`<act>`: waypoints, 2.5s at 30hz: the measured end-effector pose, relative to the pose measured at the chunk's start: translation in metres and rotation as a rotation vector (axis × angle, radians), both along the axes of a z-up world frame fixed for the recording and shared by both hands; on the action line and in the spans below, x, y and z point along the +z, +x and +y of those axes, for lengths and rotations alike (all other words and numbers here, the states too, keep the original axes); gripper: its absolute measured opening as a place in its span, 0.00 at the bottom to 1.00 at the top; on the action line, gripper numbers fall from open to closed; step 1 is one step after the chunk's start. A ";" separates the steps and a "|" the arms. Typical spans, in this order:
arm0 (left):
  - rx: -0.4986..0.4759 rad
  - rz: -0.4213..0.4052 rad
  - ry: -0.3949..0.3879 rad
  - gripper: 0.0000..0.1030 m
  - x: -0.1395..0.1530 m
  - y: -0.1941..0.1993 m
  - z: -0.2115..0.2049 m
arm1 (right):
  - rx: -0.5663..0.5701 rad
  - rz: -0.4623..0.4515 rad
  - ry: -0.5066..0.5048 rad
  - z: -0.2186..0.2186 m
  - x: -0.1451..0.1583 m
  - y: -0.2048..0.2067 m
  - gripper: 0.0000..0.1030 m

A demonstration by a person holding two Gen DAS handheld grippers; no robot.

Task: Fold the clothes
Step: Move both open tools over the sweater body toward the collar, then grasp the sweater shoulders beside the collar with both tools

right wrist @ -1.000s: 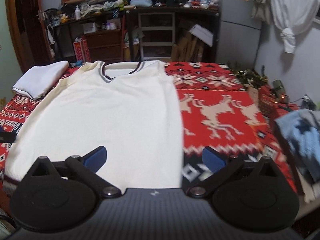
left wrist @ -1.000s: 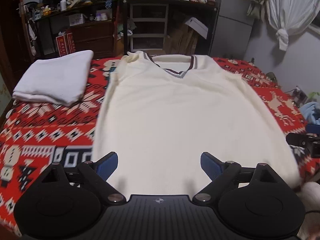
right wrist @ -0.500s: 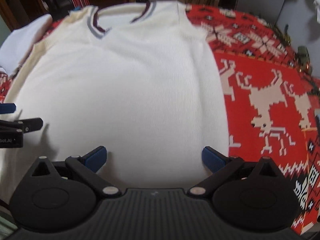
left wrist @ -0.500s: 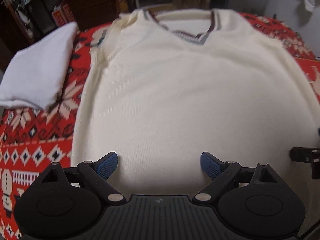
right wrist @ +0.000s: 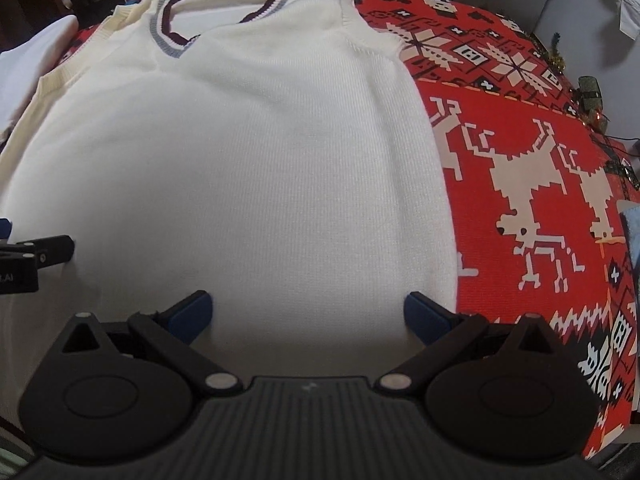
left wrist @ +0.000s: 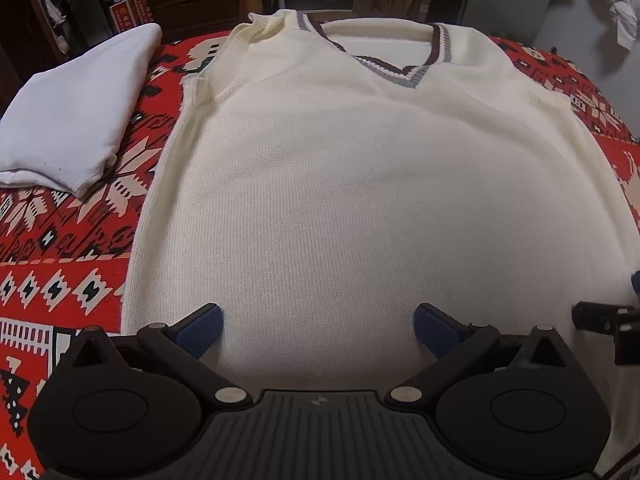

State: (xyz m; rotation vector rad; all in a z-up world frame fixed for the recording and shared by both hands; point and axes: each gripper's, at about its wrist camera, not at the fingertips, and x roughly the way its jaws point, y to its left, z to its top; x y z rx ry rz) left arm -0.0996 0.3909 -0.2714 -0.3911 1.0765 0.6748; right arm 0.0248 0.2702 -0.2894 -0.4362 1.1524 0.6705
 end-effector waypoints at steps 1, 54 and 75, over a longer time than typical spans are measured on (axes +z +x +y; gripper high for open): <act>-0.016 0.011 -0.011 1.00 0.000 0.001 0.002 | -0.004 0.011 -0.010 0.002 0.000 0.002 1.00; -0.171 -0.152 0.012 0.72 0.052 0.158 0.268 | -0.042 -0.091 0.191 0.165 0.049 0.253 0.60; -0.300 -0.147 -0.115 0.32 0.010 0.168 0.292 | 0.390 -0.041 0.122 0.267 0.007 0.282 0.33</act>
